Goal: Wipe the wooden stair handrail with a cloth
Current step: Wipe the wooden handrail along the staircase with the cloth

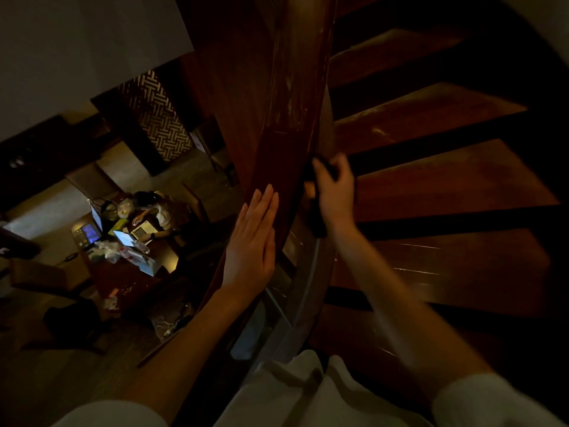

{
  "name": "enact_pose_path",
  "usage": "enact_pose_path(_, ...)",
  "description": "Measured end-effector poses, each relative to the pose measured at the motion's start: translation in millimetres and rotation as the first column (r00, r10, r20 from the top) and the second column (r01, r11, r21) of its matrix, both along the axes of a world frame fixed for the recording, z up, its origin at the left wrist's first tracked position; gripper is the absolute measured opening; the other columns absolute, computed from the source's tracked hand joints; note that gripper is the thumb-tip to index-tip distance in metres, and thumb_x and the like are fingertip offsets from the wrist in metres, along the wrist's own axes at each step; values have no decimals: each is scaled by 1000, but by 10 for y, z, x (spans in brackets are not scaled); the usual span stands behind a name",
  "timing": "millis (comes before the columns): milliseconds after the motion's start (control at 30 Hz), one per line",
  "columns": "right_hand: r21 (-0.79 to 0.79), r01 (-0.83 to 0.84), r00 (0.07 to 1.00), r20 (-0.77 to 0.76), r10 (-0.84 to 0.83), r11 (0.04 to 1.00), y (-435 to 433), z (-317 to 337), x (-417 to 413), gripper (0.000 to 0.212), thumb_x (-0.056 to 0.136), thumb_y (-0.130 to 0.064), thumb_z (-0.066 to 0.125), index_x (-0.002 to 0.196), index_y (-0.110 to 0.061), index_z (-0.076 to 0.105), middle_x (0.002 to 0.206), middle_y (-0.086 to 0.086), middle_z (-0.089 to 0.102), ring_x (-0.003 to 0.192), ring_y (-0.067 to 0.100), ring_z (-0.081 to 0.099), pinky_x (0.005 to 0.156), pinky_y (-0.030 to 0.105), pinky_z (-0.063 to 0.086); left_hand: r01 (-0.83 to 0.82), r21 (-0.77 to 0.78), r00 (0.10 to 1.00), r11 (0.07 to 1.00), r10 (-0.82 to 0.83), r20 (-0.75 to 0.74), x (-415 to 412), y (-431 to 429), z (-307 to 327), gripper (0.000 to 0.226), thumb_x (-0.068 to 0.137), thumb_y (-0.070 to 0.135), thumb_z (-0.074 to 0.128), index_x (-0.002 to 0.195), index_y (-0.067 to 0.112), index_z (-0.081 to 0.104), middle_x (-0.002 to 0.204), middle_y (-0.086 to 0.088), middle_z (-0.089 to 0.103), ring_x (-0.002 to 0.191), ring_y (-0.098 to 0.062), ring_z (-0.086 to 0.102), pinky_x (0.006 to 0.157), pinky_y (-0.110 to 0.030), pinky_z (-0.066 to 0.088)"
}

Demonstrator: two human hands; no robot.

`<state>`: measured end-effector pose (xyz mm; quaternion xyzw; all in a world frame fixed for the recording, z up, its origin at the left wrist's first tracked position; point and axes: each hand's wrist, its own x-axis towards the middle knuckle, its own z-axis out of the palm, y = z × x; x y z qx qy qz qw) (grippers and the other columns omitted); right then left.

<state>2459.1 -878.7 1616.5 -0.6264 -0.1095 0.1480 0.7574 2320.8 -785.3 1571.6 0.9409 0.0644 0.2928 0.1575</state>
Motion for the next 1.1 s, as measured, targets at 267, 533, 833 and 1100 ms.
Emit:
enact_pose_path(267, -84, -39, 999, 16, 40, 996, -74, -238, -387, 14, 99, -20, 56, 87, -16, 49, 84, 9, 60, 76, 25, 62, 71, 42, 50, 0, -3, 1000, 1000, 0, -5, 0, 8, -3, 55, 101, 15, 32, 154, 15, 18, 163, 6, 10, 151, -15, 9, 122, -28, 5)
enact_pose_path(533, -128, 166, 978, 150, -146, 978, 126, 195, 232, 23, 100, -27, 53, 80, -23, 43, 74, 0, 53, 62, 15, 56, 59, 33, 45, 36, -130, 998, 991, -30, 51, -11, 21, 8, 50, 102, 10, 31, 152, 13, 24, 160, 8, 18, 150, -13, 15, 122, -25, 8)
enact_pose_path(833, -77, 124, 990, 79, -118, 989, -45, -802, -1139, 5, 102, -22, 50, 97, -22, 51, 92, 2, 60, 84, 8, 61, 73, 18, 47, 42, -125, 997, 991, -33, 72, 5, 14, -17, 49, 103, 10, 34, 151, 10, 26, 160, 4, 20, 150, -14, 15, 122, -25, 9)
enact_pose_path(1100, -189, -98, 995, -15, 97, 977, -132, -1058, -1460, 6, 103, -23, 47, 97, -23, 49, 92, -2, 61, 82, 1, 60, 76, 22, 46, 44, -118, 997, 992, -37, 67, -10, 15, -15, 47, 104, 11, 32, 151, 9, 28, 160, 2, 21, 150, -15, 15, 122, -28, 9)
